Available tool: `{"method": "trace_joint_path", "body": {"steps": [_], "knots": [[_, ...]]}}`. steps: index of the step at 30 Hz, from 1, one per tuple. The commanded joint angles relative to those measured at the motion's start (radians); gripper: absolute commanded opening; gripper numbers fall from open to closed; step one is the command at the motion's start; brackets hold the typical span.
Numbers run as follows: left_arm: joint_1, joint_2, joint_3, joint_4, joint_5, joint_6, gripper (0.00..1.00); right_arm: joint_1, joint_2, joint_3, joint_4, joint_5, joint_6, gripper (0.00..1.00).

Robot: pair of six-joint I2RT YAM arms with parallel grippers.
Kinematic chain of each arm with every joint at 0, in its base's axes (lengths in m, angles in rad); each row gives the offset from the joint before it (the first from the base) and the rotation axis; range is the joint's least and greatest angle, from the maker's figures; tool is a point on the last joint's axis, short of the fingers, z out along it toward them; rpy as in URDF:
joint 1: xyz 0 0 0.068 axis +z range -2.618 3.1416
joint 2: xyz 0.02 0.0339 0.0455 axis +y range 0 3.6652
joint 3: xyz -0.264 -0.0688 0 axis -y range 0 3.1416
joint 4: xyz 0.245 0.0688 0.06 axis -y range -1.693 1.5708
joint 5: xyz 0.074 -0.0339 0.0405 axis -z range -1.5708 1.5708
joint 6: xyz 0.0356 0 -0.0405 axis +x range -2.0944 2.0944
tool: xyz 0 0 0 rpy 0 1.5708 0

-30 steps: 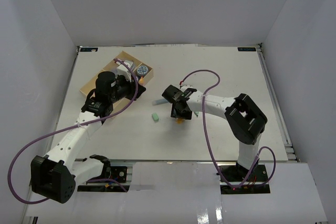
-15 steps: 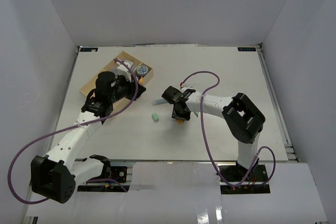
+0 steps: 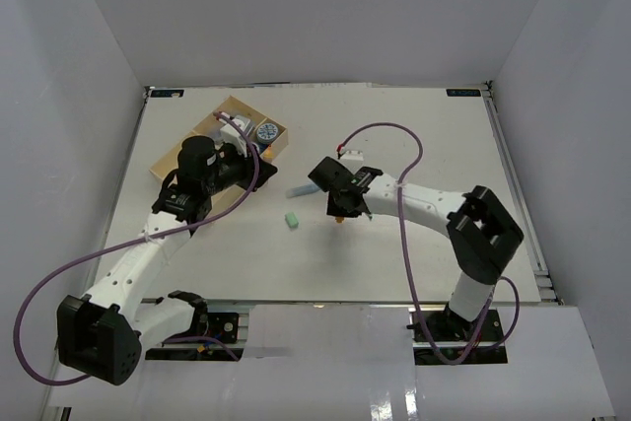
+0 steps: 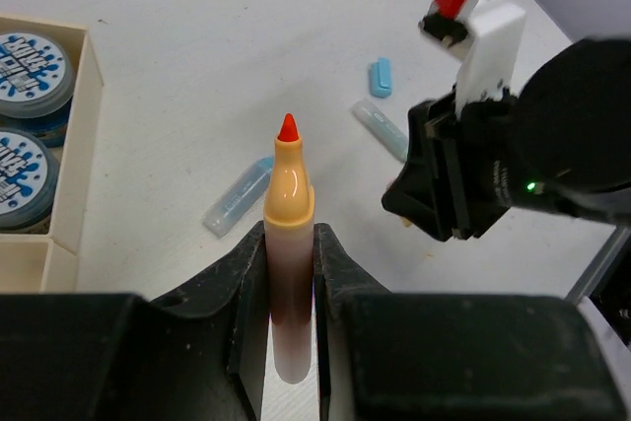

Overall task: Sort the stationery into containers
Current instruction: Pick up the pen cap from the center of the board, then close the pen cap on the pen.

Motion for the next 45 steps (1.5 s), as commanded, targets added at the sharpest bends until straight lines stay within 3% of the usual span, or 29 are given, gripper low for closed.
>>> {"method": "trace_joint_path", "body": {"steps": [1, 3, 10, 17, 21, 27, 45], "knots": [[0.001, -0.041, -0.017, 0.050, 0.112, 0.006, 0.08, 0.014, -0.180, 0.002, 0.146, 0.106, -0.184, 0.08], [0.001, -0.042, -0.022, 0.065, 0.152, 0.006, 0.06, 0.015, -0.268, -0.005, 0.212, 0.109, -0.252, 0.08], [0.001, -0.055, -0.053, 0.169, 0.250, -0.013, 0.04, 0.017, -0.466, -0.076, 0.704, 0.014, -0.567, 0.08], [-0.013, 0.010, 0.013, 0.229, 0.307, -0.036, 0.03, 0.018, -0.484, -0.033, 0.896, -0.058, -0.723, 0.13], [-0.017, 0.024, 0.017, 0.266, 0.299, -0.042, 0.01, 0.017, -0.452, 0.010, 0.931, -0.069, -0.699, 0.15], [-0.017, -0.036, -0.063, 0.310, 0.246, -0.034, 0.00, 0.023, -0.400, 0.015, 1.016, -0.149, -0.648, 0.08], [-0.017, -0.116, -0.112, 0.304, 0.154, -0.005, 0.00, 0.117, -0.268, 0.079, 1.085, -0.149, -0.619, 0.08]]}}
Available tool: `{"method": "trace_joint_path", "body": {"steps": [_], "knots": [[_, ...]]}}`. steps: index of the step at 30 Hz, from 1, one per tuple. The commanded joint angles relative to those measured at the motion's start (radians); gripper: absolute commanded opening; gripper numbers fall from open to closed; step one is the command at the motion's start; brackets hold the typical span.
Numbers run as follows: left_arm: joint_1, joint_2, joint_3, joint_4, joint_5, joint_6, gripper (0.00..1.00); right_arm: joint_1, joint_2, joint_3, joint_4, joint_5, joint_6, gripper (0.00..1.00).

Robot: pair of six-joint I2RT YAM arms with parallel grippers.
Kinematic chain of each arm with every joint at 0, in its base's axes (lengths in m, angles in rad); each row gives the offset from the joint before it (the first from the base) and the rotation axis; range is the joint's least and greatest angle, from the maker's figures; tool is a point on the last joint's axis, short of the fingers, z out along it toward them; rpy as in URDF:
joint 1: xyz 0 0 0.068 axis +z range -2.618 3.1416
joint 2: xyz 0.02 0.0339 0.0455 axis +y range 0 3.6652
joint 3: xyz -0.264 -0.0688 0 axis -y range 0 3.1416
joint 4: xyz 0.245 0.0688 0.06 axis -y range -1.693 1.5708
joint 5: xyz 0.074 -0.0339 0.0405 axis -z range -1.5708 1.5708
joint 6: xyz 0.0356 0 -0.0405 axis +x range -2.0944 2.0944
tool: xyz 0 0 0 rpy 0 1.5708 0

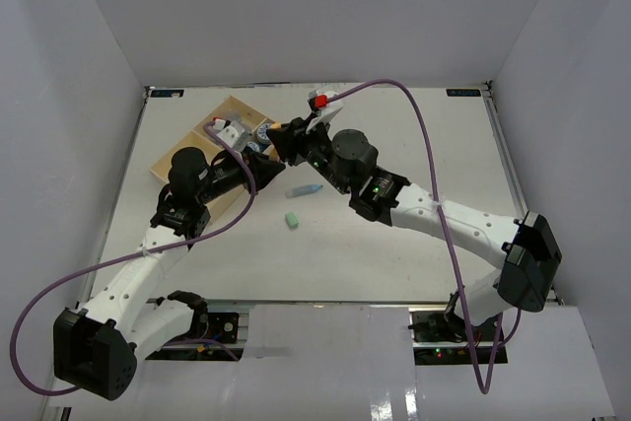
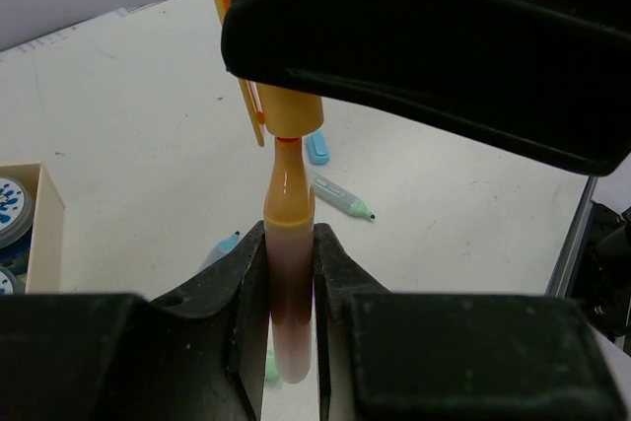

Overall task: Sort the stationery into containers
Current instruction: Close the pen cap on the pen.

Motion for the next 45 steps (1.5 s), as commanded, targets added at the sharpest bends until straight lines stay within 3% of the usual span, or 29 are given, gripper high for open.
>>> {"method": "trace_joint_path", "body": {"steps": [1, 29, 45], "knots": [[-0.005, -0.026, -0.004, 0.008, -0.017, 0.014, 0.00, 0.013, 0.006, 0.051, 0.082, 0.001, 0.010, 0.08], [-0.004, -0.044, -0.022, 0.044, -0.013, -0.035, 0.00, 0.021, 0.022, -0.072, 0.151, 0.021, 0.044, 0.08], [-0.004, -0.030, -0.047, 0.221, -0.021, -0.115, 0.00, 0.056, 0.012, -0.123, 0.143, 0.058, 0.074, 0.08]]}}
